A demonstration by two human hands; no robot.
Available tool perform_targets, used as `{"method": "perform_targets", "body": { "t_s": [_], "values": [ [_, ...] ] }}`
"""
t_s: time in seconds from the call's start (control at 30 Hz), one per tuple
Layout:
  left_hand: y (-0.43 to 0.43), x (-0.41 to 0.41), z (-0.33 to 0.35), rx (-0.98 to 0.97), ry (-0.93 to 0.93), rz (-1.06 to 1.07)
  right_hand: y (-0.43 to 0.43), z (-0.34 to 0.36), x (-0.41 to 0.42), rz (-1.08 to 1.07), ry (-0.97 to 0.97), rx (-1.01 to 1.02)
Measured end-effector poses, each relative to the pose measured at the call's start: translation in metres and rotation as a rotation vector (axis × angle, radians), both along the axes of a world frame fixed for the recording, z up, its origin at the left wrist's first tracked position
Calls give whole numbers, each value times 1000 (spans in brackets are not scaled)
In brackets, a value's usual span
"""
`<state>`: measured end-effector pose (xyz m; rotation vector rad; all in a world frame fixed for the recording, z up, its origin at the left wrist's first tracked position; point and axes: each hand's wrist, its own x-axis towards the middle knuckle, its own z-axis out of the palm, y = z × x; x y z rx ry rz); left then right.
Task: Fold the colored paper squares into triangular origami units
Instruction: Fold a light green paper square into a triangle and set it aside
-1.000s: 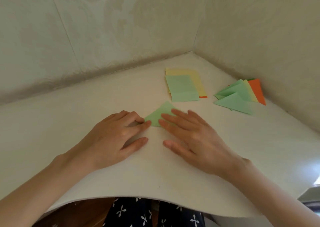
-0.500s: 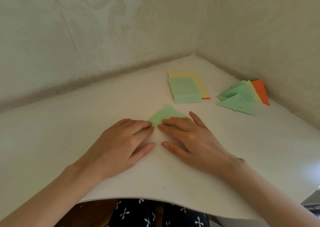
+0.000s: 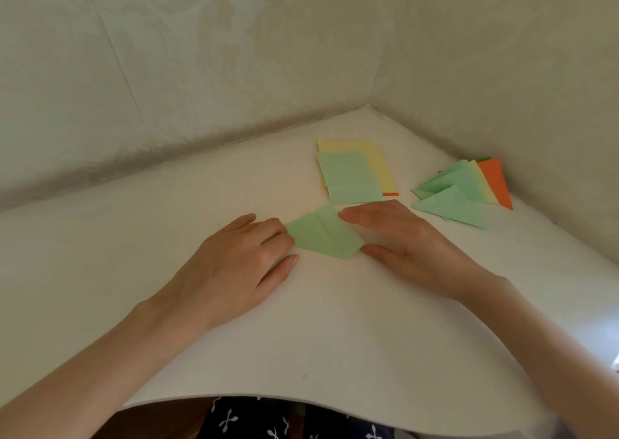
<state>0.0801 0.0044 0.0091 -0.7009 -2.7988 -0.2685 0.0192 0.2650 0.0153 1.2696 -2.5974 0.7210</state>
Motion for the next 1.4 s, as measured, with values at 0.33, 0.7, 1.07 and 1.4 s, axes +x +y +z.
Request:
{"method": "perform_targets", "body": {
  "t_s": [0.33, 0.7, 1.07, 1.4],
  "values": [
    [3, -7, 0, 45, 63, -190, -17, -8, -12, 137, 260, 69],
    [4, -7, -8, 103, -40, -279, -14, -11, -4, 96, 161, 11],
    [3, -9, -9, 60, 30, -317, -41, 1, 0, -213, -462, -112],
    [4, -6, -7, 109, -13, -316, -49, -10, 4, -263, -261, -103]
  ]
}}
